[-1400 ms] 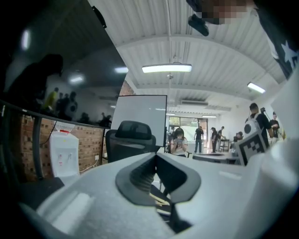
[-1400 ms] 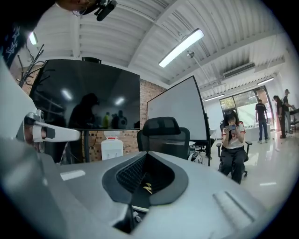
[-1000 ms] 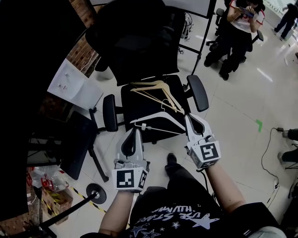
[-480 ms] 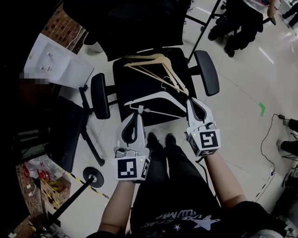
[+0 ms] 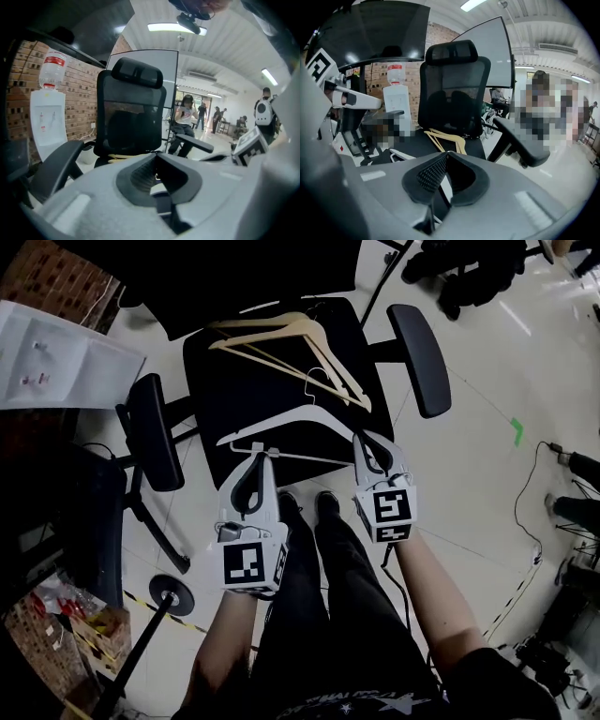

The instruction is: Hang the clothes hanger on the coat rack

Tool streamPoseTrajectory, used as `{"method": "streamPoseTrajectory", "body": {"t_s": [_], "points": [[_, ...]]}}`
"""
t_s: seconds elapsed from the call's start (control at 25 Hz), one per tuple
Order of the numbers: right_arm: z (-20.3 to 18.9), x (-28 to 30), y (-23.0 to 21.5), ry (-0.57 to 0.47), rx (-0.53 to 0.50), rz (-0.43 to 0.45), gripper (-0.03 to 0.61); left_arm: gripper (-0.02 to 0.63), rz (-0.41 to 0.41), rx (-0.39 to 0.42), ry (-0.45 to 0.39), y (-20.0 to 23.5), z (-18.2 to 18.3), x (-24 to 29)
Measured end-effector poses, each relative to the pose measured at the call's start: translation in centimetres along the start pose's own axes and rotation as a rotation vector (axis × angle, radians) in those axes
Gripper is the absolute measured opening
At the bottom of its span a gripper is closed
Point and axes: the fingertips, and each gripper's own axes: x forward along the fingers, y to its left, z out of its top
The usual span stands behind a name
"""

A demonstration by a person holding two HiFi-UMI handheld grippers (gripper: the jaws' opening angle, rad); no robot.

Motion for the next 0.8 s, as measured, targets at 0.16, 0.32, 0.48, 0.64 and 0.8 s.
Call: {"method": "streamPoseTrajectory", "body": {"t_s": [0.16,0.32,0.48,0.64,0.8], "points": [[-2.5,1.6,0.2,0.051,-0.005,0.004,0.008,0.005,-0.048,0.008,0.031,-0.5,-2.5,1.9],[-4.2,3.4,0.3,0.095,-0.006,0.009,0.009,0.005,-0.062,-0.005,0.083,-0.3,-4.2,3.6],[-5.8,5.5,0.1,0.164,-0.015,0.009,0.009,0.005,-0.091,-0.010,0.119,-0.1,-6.1,5.3],[-8.2,7.3,0.8,0.287,-0.073,0.071,0.018,0.005,-0.095,-0.009,0.134,0.2,-6.4,6.7],[-9.7,8.1,1.3,0.384,-0.172,0.109,0.091,0.005,-0.098,-0.017,0.144,0.4,-6.6,7.5]]}}
